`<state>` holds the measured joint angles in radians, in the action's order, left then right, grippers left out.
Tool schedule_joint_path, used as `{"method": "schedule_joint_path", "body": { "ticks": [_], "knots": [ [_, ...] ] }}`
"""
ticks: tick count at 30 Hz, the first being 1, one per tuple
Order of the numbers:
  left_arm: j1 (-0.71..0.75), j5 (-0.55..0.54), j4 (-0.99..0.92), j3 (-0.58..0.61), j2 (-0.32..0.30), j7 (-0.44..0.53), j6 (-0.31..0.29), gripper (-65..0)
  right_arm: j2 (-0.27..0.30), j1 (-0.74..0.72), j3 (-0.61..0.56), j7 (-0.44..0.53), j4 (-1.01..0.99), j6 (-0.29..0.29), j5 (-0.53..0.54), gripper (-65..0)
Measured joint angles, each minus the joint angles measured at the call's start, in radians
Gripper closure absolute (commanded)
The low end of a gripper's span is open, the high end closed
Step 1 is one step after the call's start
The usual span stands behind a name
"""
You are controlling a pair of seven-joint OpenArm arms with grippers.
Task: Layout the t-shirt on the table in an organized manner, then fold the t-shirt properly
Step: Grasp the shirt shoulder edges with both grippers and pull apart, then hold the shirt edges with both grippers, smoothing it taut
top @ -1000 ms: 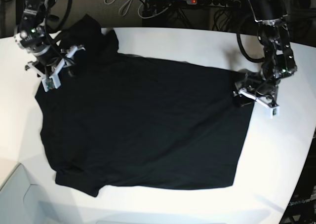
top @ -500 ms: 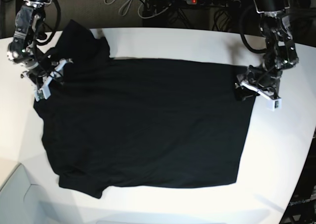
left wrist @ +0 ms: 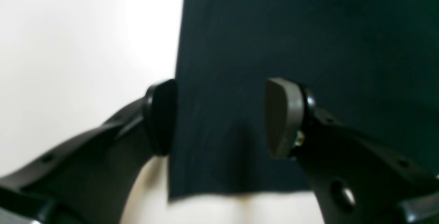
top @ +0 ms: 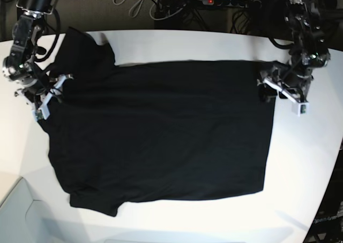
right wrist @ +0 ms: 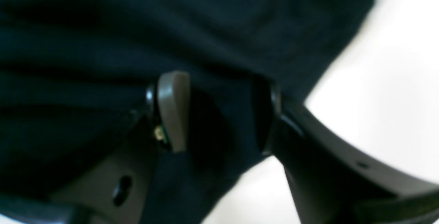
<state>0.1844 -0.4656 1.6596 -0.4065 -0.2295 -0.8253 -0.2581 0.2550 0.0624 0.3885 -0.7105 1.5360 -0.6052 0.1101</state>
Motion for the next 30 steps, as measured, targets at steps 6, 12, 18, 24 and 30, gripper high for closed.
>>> {"method": "schedule_joint_path", "body": {
  "ticks": [6, 12, 18, 24, 30],
  "knots": [
    [-0.003, -0.004, 0.076, -0.002, -0.002, 0.002, 0.000, -38.8, -0.001, 0.037, -0.002, 0.002, 0.174, 0.000, 0.015, -30.2],
    [0.091, -0.005, 0.130, -0.072, -0.001, 0.014, -0.001, -38.9, -0.026, 0.181, 0.053, 0.001, 0.294, 0.002, 0.016, -30.6],
    [0.167, -0.003, 0.129, -0.142, 0.000, 0.002, -0.001, -41.3, -0.123, 0.254, 0.122, 0.002, 0.295, 0.003, 0.014, -35.6],
    [0.186, -0.003, 0.129, -0.168, 0.021, 0.005, 0.000, -52.7, -0.137, 0.303, 0.135, -0.003, 0.294, 0.003, 0.006, -35.6],
    [0.183, -0.002, 0.123, -0.172, 0.048, 0.006, 0.000, -55.2, -0.137, 0.299, 0.132, 0.003, 0.293, 0.003, 0.010, -35.5]
  ]
}}
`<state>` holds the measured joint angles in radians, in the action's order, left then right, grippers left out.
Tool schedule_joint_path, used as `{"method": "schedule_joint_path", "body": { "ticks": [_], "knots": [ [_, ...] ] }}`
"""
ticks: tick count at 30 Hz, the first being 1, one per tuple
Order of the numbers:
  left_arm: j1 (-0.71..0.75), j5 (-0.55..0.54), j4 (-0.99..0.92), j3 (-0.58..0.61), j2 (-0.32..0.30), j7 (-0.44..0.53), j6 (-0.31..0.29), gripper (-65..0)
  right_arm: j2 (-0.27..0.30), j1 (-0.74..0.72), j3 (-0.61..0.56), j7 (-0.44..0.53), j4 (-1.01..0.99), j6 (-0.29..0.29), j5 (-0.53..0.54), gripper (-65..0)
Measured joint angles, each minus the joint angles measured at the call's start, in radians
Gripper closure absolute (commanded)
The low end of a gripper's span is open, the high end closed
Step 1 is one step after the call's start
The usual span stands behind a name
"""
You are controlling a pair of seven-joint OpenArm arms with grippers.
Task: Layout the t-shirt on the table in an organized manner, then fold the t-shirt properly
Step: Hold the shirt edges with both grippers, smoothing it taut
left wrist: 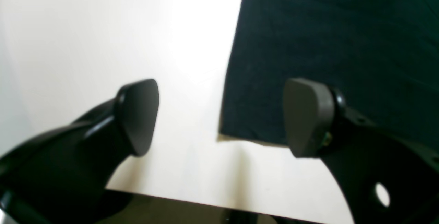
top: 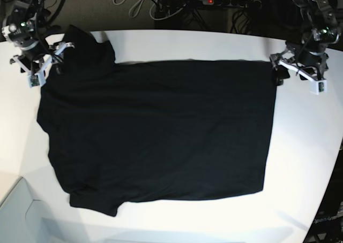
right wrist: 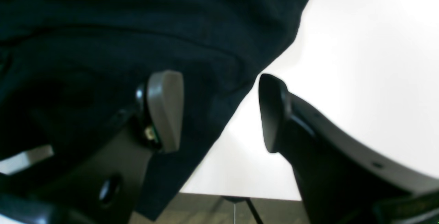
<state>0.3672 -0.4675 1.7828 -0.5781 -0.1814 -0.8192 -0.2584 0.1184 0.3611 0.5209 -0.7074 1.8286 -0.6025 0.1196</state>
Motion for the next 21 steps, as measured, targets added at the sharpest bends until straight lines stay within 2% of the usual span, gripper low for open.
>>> {"method": "schedule_joint_path", "body": {
  "ticks": [5, 11, 18, 21],
  "knots": [
    [-0.005, 0.002, -0.021, 0.002, 0.019, 0.010, -0.003, -55.4, 0.000, 0.025, 0.002, -0.003, 0.000, 0.000, 0.000, -35.5],
    [-0.016, 0.011, -0.143, 0.058, 0.016, 0.025, -0.002, -55.4, -0.001, 0.027, 0.002, 0.000, 0.000, 0.000, 0.000, -35.5],
    [-0.050, 0.003, -0.188, 0.085, 0.010, 0.055, -0.004, -55.2, 0.000, 0.042, 0.002, -0.002, 0.000, 0.000, 0.000, -35.4],
    [-0.051, -0.006, -0.204, 0.084, 0.009, 0.065, -0.008, -51.3, 0.000, 0.041, 0.002, -0.002, 0.000, 0.000, 0.000, -35.4]
  ]
}}
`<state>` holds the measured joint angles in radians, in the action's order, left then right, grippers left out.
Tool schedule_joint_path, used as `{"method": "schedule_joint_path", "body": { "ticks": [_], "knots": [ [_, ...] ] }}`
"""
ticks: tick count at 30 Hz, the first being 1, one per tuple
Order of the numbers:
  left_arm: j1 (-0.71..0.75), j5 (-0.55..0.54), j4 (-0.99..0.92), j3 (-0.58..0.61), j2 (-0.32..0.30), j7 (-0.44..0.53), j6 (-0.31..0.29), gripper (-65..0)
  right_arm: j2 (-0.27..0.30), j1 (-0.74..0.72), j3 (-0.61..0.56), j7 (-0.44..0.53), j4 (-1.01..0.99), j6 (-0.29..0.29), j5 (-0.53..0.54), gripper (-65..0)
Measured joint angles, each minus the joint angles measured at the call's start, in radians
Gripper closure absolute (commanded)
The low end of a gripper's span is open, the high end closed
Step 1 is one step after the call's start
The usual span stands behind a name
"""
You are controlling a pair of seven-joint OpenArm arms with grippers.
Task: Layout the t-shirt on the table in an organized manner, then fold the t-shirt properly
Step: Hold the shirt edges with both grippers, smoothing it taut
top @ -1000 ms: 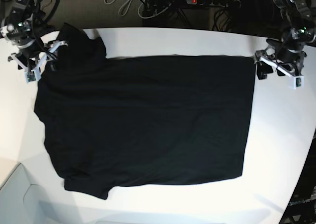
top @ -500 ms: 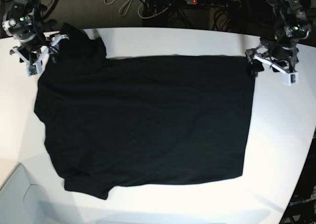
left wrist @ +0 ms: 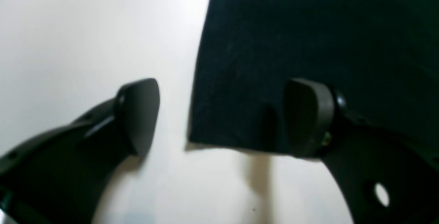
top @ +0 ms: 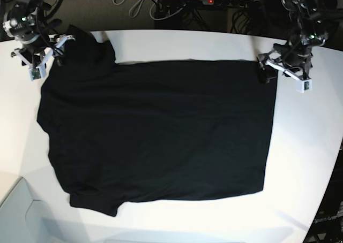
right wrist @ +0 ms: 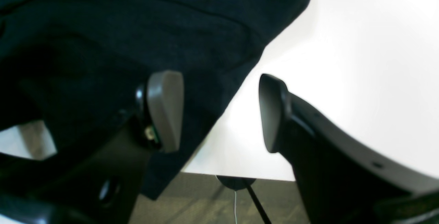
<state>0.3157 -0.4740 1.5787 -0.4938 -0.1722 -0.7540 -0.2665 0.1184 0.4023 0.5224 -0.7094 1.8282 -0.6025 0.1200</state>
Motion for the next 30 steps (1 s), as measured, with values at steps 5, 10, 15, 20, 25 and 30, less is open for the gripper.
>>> {"method": "schedule_joint_path", "body": {
  "ticks": [5, 10, 15, 20, 25, 30],
  "knots": [
    [0.002, 0.006, -0.008, 0.014, -0.013, 0.003, 0.001, -33.8, 0.000, 0.000, 0.000, 0.000, 0.001, 0.000, 0.000, -35.4],
    [0.008, -0.005, -0.020, 0.014, -0.012, 0.016, 0.001, -30.3, 0.000, 0.000, 0.000, -0.001, 0.001, 0.000, 0.000, -35.4],
    [0.011, -0.005, -0.020, 0.017, -0.013, 0.014, 0.001, -22.5, 0.000, 0.000, 0.000, -0.001, 0.001, 0.000, 0.000, -35.4],
    [0.019, -0.012, -0.021, 0.017, -0.011, 0.014, 0.000, -3.5, 0.000, 0.000, 0.000, 0.000, 0.001, 0.000, 0.000, -35.4],
    [0.019, -0.014, -0.022, 0.018, -0.010, 0.013, 0.000, -0.1, 0.000, 0.000, 0.000, -0.001, 0.001, 0.000, 0.000, -35.8],
    [0.019, -0.013, -0.014, 0.018, -0.010, 0.003, 0.000, 0.0, -0.017, 0.000, 0.002, -0.001, 0.000, 0.000, 0.000, -35.8]
  ]
}}
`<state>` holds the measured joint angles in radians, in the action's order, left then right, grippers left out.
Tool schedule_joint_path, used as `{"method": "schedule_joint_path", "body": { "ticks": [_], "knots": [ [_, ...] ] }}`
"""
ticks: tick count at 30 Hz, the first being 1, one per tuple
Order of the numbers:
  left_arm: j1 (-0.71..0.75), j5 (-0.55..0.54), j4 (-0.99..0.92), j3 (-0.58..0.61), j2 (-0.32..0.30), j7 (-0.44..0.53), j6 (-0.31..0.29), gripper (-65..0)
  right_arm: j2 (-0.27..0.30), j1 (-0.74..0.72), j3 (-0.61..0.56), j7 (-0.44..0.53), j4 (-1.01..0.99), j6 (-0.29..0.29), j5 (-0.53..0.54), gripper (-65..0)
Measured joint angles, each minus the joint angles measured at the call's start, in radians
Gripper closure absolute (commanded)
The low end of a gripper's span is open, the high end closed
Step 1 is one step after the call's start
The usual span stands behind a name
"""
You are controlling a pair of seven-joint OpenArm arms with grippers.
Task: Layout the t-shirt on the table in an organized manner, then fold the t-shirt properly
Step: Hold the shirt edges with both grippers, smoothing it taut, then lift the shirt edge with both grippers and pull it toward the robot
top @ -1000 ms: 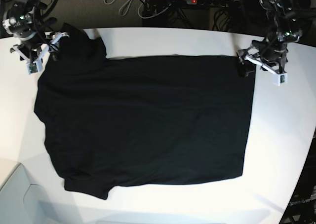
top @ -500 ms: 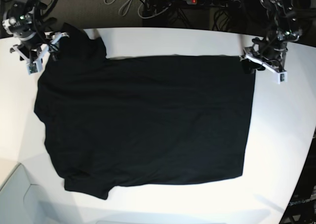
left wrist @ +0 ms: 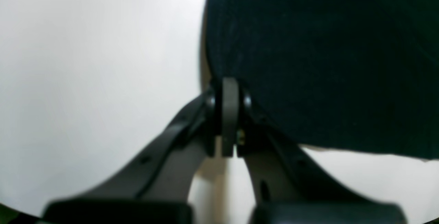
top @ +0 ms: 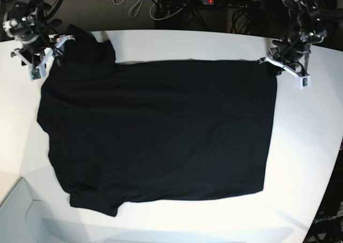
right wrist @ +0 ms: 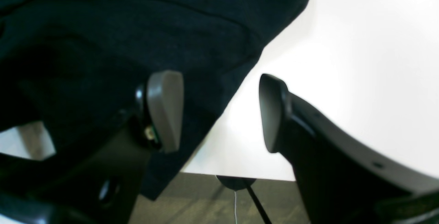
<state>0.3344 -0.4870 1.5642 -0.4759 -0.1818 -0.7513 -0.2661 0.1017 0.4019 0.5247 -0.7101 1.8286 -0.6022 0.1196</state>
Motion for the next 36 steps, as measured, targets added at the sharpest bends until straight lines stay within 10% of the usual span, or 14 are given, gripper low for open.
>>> {"method": "schedule_joint_path", "body": {
  "ticks": [16, 24, 36],
  "knots": [
    [-0.027, 0.004, -0.001, 0.000, -0.012, -0.030, 0.000, 0.0, -0.044, 0.003, -0.001, 0.047, -0.126, 0.000, 0.016, -34.9],
    [-0.027, 0.005, 0.001, -0.001, -0.012, -0.032, 0.000, 0.0, -0.041, 0.000, -0.006, 0.050, -0.126, 0.001, 0.016, 0.0],
    [-0.018, 0.020, 0.208, -0.001, -0.012, -0.063, 0.004, 0.0, -0.065, 0.006, -0.002, 0.015, 0.165, 0.000, 0.011, 0.0]
  ]
}}
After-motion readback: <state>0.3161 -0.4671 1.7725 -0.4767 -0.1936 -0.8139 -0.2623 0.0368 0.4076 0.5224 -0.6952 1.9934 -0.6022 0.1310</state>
